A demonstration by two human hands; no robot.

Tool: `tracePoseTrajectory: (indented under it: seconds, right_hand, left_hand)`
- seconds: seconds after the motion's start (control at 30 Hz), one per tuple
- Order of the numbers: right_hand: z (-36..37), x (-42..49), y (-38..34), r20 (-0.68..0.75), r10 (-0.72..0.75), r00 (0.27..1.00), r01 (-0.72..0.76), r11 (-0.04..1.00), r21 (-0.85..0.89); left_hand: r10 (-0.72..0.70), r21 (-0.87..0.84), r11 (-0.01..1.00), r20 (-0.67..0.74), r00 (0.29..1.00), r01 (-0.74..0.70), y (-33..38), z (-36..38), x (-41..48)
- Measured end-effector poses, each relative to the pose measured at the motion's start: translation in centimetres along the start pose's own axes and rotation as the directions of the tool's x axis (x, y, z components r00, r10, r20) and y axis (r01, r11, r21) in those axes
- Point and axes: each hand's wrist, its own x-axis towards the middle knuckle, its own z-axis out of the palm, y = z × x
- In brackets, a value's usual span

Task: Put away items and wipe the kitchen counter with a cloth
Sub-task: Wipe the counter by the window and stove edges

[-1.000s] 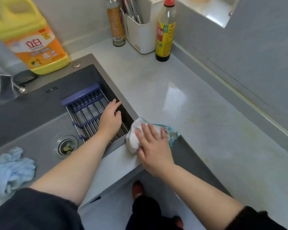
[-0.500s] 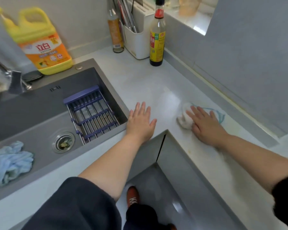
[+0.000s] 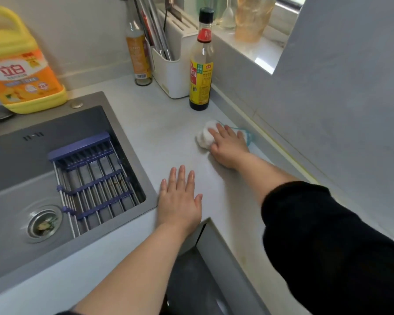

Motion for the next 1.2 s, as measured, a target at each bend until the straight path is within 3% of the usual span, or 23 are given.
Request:
tracePoseTrajectory:
  seconds: [0.17,0.3,0.43,0.6,0.73,0.87,0.93,1.0,1.1,1.2]
  right_hand:
    - [0.5,-0.9,-0.1,-0.061,0.052,0.997,-0.048,0.997,0.068]
    - [2.2,-10.1,4.0,-0.129,0.106,0.986,-0.094,0.991,0.097]
    - [2.9,-18.7,8.0,-0.071,0.050,0.996,-0.046,0.997,0.055]
    - [1.9,-13.1,5.7,-0.029,0.097,0.995,-0.095,0.995,0.040]
    - [1.6,-8.9,0.0,0.002,-0.074,0.997,0.074,0.996,0.053]
    - [3.6,-16.2,-0.5,-0.008,-0.331,0.943,0.332,0.943,0.028]
    - [4.8,-21.4,2.0,-0.002,-0.452,0.892,0.451,0.891,0.050]
    - [5.3,-25.4,4.6,0.054,-0.485,0.873,0.479,0.872,0.102]
    - [4.6,-24.9,4.9,0.102,-0.423,0.901,0.420,0.906,0.043]
    - [3.5,-19.5,2.0,0.046,-0.186,0.982,0.186,0.982,-0.012]
  left_hand:
    - [-0.002,0.008,1.000,-0.006,1.000,0.002,0.1,0.0,-0.3]
    - [-0.007,0.014,1.000,-0.007,1.000,0.007,0.1,0.0,-0.1]
    - [0.001,0.008,1.000,-0.014,1.000,-0.001,0.2,0.0,-0.3]
    - [0.004,-0.004,1.000,-0.032,0.999,-0.004,0.1,0.1,-0.4]
    - [0.003,-0.131,0.991,-0.089,0.996,-0.015,-0.1,0.0,-0.2]
    - [-0.033,-0.368,0.929,-0.191,0.981,-0.040,-0.6,-0.1,-0.5]
    - [-0.017,-0.352,0.935,-0.176,0.984,-0.047,-0.6,0.0,-0.7]
    - [0.009,-0.283,0.958,-0.150,0.989,-0.051,-0.4,0.2,-0.6]
    - [0.009,-0.240,0.970,-0.154,0.988,-0.046,-0.3,0.4,-0.5]
    - [-0.015,-0.326,0.944,-0.172,0.985,-0.043,-0.4,0.1,-0.5]
